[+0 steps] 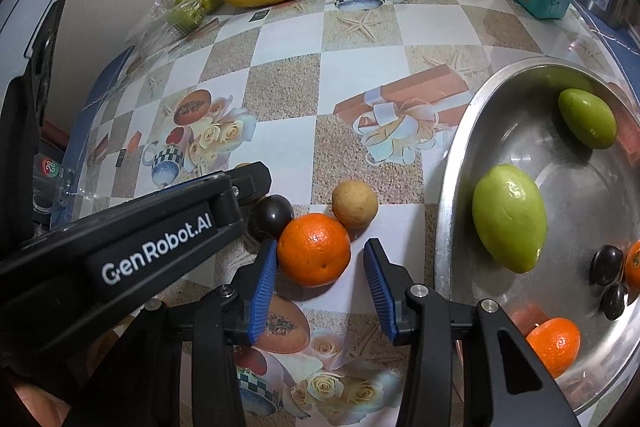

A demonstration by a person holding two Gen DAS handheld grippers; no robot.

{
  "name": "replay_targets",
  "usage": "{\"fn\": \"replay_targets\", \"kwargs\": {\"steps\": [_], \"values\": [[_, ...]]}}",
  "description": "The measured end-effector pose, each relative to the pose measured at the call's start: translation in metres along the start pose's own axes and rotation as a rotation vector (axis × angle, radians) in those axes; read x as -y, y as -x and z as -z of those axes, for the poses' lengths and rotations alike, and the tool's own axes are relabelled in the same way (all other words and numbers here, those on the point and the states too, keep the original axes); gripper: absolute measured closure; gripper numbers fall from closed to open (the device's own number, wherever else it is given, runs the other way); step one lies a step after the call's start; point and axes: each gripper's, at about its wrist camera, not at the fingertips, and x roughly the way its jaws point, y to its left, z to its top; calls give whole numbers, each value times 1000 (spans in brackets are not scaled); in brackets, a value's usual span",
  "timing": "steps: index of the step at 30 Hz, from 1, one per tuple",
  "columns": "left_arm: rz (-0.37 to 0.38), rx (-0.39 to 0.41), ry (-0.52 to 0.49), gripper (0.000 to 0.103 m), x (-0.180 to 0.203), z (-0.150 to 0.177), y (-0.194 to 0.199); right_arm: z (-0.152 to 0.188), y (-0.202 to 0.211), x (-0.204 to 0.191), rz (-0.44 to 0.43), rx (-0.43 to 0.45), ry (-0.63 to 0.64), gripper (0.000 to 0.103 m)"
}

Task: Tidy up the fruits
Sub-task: 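Close the left tool on a small brown fruit while the right tool grasps an orange, then carry the brown fruit and orange over the steel bowl with both tools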

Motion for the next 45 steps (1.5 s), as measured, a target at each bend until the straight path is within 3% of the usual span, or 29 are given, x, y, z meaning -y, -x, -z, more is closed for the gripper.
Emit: {"fn": "replay_targets", "kwargs": {"steps": [11, 34, 45], "values": [[20, 14, 7, 75, -5, -1, 12, 1, 3, 1, -20, 2, -7, 65], [-34, 79, 18, 75, -13, 0, 57, 6, 43, 3, -86, 75, -30, 66], [-78, 107, -10, 75, -7, 11, 76, 11, 62, 16, -76, 107, -72, 66]]}}
